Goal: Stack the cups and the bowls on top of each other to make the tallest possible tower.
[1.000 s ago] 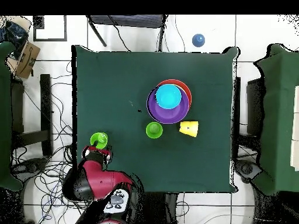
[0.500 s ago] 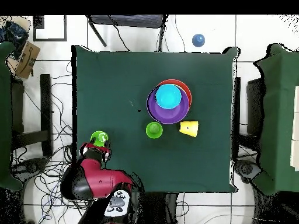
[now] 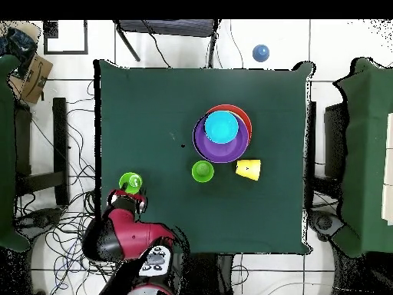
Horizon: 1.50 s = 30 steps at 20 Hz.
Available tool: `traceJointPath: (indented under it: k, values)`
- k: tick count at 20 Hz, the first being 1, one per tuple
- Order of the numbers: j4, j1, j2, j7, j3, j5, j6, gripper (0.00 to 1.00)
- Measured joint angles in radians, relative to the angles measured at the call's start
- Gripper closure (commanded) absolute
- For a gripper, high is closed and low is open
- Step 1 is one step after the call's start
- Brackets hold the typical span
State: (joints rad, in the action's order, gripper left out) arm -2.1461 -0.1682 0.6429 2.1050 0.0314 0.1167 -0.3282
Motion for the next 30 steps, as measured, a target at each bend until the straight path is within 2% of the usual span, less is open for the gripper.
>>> traceJointPath:
  k: [13, 23, 24, 30]
  values:
    - [0.015, 0.002, -0.094, 0.0, -0.001, 0.0, -0.074, 0.0]
    - [0.026, 0.002, -0.142, 0.001, -0.001, 0.001, -0.076, 0.0]
    - [0.028, 0.002, -0.148, 0.001, -0.001, 0.001, -0.076, 1.0]
    - [0.034, 0.001, -0.147, 0.001, -0.002, 0.001, -0.088, 1.0]
